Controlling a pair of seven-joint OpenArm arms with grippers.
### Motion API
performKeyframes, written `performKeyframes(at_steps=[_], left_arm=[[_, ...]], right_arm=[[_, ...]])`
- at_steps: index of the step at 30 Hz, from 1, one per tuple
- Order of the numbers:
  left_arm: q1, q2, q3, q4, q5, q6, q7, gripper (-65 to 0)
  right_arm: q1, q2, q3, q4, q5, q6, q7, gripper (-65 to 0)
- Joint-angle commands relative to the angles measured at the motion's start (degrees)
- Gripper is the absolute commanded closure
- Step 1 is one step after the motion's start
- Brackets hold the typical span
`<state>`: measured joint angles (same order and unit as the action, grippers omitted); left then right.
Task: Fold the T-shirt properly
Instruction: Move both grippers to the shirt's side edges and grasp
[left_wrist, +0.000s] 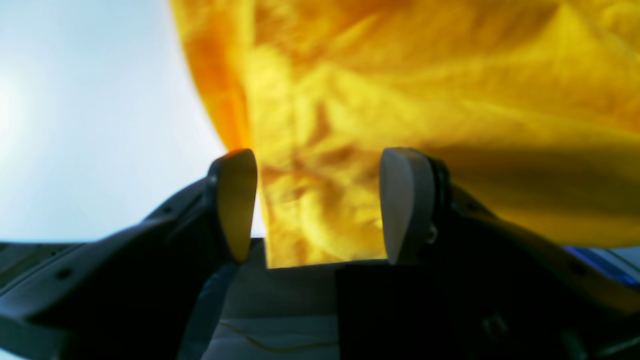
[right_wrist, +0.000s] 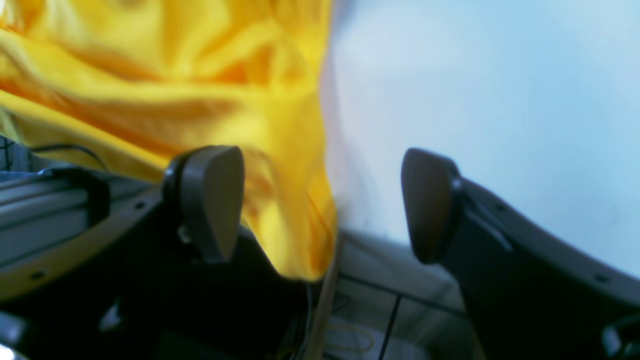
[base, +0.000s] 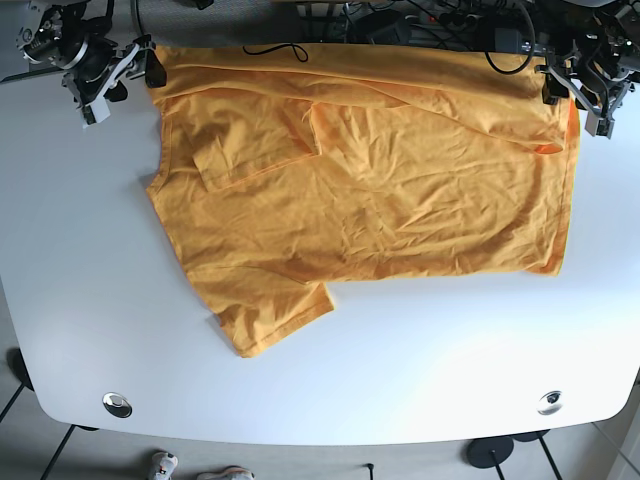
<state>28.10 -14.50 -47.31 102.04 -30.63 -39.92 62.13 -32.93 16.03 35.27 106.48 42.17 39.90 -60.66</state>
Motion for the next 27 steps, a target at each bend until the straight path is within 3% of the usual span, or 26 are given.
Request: performKeyframes(at_steps=[1,5,10,13,16,19,25,27], left_arm=[[-0.54,-0.93,-0.21,1.39,-2.99,-0.08,-0.72,-36.0],[-7.75,-1.89,-0.30,2.18,-0.88,-0.08,-0.46,-36.0],[-21.90,-1.89,3.92,-0.28,11.25,-0.08,-0.63,-35.8],[-29.90,-1.72,4.98,-5.47,16.00,-0.08,-0.63,-35.7],[-35.17,-1.45,5.16,-10.83,19.07,-0.08,-2.04,-31.5],[-38.16,-1.72,5.24,-17.42,21.18,-0.08,-7.49,-29.0],[-42.73,-3.12,5.07,-29.03,26.28,-0.08,-14.44,-29.2],[-42.73,-4.36,5.24,-31.75,26.11,-0.08,-16.63,-29.0]], right_arm=[[1.06,0.89,0.47,0.91,0.68,0.10,0.58,-47.1],[7.92,0.80,0.12,-0.94,-0.63,0.10,0.58,-47.1],[24.53,0.89,-4.01,-9.29,-10.04,0.10,0.58,-47.2],[34.91,0.01,-7.18,-16.15,-16.63,0.10,1.54,-47.2],[42.64,-0.52,-9.55,-23.36,-21.56,0.10,5.85,-47.2],[50.38,-0.60,-12.54,-33.03,-25.51,0.10,9.81,-47.2],[61.98,0.01,-16.41,-55.53,-28.50,0.10,22.29,-47.2],[64.62,0.72,-17.38,-63.00,-28.41,0.10,25.81,-47.2]])
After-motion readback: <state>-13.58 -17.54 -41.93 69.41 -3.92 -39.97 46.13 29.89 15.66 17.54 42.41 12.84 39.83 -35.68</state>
